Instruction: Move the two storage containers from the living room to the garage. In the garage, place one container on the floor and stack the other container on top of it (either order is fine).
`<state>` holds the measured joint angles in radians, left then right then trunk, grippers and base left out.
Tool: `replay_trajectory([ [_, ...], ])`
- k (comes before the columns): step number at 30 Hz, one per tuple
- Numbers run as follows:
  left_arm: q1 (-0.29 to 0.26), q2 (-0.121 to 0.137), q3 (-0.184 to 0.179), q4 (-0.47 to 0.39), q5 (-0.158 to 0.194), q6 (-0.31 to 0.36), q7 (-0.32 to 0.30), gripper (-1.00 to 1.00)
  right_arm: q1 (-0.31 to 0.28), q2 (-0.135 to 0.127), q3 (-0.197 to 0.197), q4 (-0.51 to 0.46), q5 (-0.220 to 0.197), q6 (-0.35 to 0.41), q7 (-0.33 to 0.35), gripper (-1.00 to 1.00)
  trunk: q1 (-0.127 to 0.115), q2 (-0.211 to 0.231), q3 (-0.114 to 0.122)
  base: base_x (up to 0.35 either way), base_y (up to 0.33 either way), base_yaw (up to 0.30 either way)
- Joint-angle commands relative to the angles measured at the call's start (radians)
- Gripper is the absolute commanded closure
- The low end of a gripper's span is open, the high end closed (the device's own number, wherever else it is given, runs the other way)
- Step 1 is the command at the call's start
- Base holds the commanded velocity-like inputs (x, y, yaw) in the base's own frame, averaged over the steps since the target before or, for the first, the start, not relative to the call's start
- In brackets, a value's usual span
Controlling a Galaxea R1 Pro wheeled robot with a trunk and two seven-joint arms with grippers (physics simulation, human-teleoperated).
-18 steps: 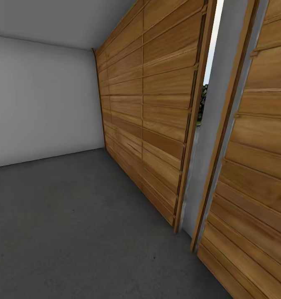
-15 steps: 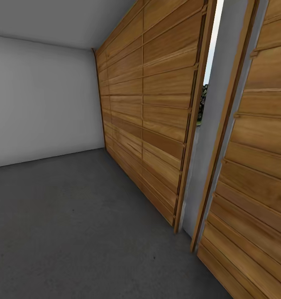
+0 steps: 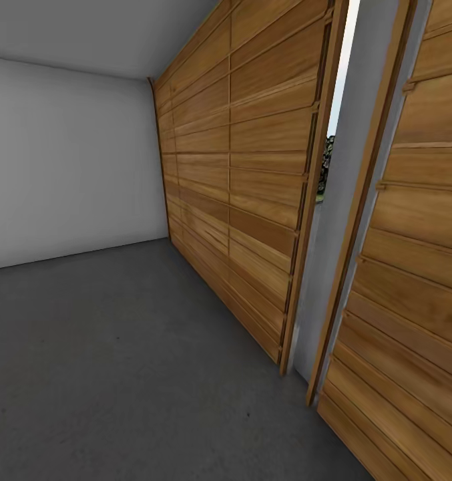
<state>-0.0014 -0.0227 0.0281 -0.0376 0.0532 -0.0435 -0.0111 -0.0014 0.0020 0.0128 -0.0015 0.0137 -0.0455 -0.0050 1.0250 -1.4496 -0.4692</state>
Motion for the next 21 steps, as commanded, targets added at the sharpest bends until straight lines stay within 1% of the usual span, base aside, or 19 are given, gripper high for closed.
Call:
replay_trajectory([
  [1,0.000,0.000,0.002,0.000,0.011,-0.003,-0.001,-1.00,0.000,0.000,0.001,0.000,0.001,-0.003,-0.001,-1.00,0.000,0.000,-0.001,0.000,0.000,0.000],
  [3,0.000,0.000,0.002,0.000,0.023,-0.003,-0.001,-1.00,0.000,0.000,0.001,0.000,0.000,-0.005,-0.001,-1.00,0.000,0.000,-0.001,0.000,0.000,0.000],
  [7,0.000,0.000,0.003,-0.001,0.024,-0.004,-0.001,-1.00,0.000,0.000,0.001,0.000,-0.001,-0.007,-0.001,-1.00,0.000,0.000,-0.001,0.000,0.000,0.107],
  [17,0.000,0.000,0.000,-0.001,0.025,-0.004,0.000,-1.00,0.000,0.000,-0.001,0.000,-0.003,-0.021,-0.001,-1.00,0.000,0.000,-0.001,0.000,0.000,0.253],
  [21,0.000,0.006,-0.003,-0.001,0.026,-0.003,0.000,-1.00,0.000,0.001,-0.002,0.001,-0.003,-0.040,-0.001,-1.00,0.000,0.000,-0.001,0.000,0.000,0.275],
])
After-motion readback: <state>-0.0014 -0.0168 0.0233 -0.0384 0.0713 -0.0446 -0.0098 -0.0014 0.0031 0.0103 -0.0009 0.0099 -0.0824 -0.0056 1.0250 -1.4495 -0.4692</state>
